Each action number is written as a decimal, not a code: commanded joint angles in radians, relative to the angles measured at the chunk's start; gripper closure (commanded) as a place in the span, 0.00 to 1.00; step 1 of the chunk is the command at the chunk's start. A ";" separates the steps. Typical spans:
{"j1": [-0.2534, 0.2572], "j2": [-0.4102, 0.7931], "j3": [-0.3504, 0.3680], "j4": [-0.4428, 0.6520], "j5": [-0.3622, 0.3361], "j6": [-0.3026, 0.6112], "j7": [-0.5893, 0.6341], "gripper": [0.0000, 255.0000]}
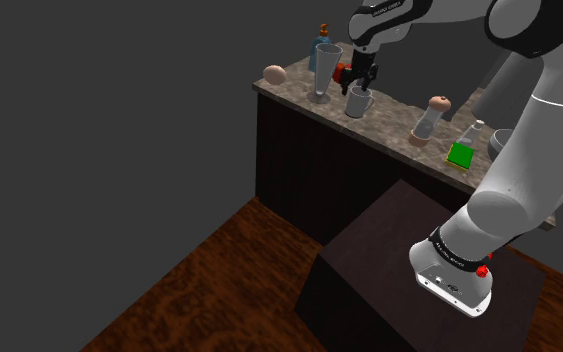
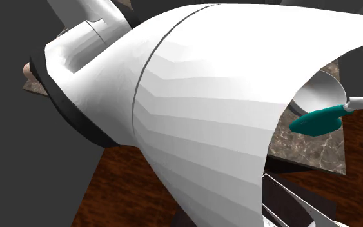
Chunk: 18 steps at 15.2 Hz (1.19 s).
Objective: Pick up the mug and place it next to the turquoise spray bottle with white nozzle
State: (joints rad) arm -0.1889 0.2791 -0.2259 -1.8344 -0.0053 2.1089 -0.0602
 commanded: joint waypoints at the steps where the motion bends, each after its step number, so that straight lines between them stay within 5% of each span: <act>1: -0.004 0.016 0.000 -0.007 0.005 0.023 -0.003 0.00; 13: -0.008 0.044 0.002 -0.032 0.011 0.076 -0.008 0.00; 14: -0.008 0.044 0.002 -0.032 0.011 0.076 -0.008 1.00; 18: -0.008 0.044 0.002 -0.032 0.011 0.076 -0.008 1.00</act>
State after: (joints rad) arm -0.1964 0.3231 -0.2243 -1.8664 0.0062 2.1852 -0.0678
